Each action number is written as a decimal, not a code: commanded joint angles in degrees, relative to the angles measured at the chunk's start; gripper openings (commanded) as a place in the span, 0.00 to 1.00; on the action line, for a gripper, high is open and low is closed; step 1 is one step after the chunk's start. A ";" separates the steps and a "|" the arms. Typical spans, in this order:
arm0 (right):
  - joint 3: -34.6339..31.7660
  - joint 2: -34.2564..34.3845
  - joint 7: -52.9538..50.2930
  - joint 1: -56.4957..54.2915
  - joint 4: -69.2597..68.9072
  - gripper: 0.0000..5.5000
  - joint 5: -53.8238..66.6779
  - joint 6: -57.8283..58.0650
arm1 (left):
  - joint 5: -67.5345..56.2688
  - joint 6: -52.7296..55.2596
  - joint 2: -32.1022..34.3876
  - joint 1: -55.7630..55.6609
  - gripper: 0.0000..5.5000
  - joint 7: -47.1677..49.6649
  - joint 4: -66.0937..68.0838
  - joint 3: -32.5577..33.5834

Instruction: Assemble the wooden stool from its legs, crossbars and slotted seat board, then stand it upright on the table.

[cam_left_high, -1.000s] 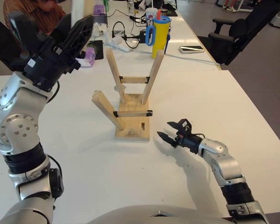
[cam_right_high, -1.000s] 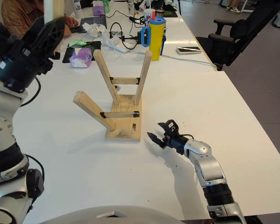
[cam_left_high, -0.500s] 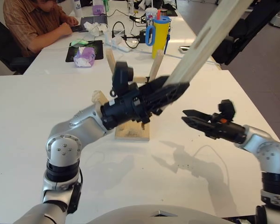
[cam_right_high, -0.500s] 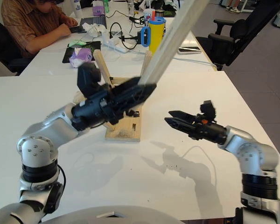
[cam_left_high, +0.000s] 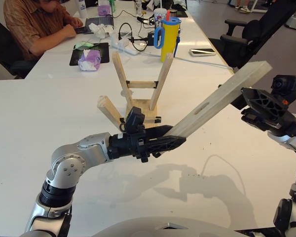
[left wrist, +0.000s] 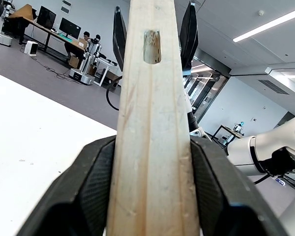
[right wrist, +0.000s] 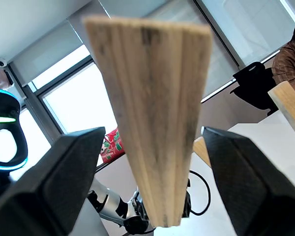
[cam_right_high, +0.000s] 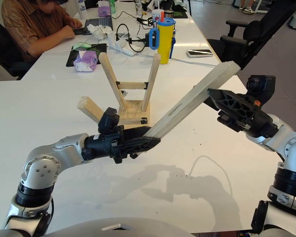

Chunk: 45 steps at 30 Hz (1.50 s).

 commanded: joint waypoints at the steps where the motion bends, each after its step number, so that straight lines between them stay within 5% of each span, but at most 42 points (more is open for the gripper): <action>1: 0.64 -1.98 -0.47 -0.58 0.55 0.60 2.00 2.08 | 1.11 1.06 1.01 1.04 0.37 -1.24 -0.08 -0.31; 9: 2.62 -1.84 3.72 0.47 0.63 0.39 -3.87 1.45 | 4.46 0.72 1.91 0.92 0.37 -3.64 -0.15 -0.52; 17: 5.02 -2.07 8.85 -0.98 4.24 0.38 -18.84 -7.97 | 6.60 -0.06 0.09 2.73 0.64 -0.49 3.75 2.34; 22: 12.53 -1.44 11.90 -5.60 7.21 0.38 -34.46 -19.83 | 27.89 -9.74 6.52 7.02 0.75 -4.52 7.16 -7.05; 32: 21.89 5.02 18.06 -13.76 14.89 0.38 -49.01 -34.57 | 48.16 -22.44 4.95 6.46 0.75 -6.09 17.09 -13.88; 45: 25.42 8.40 25.51 -18.73 23.37 0.37 -55.38 -39.09 | 55.03 -17.89 6.80 7.83 0.75 -10.55 21.46 -18.01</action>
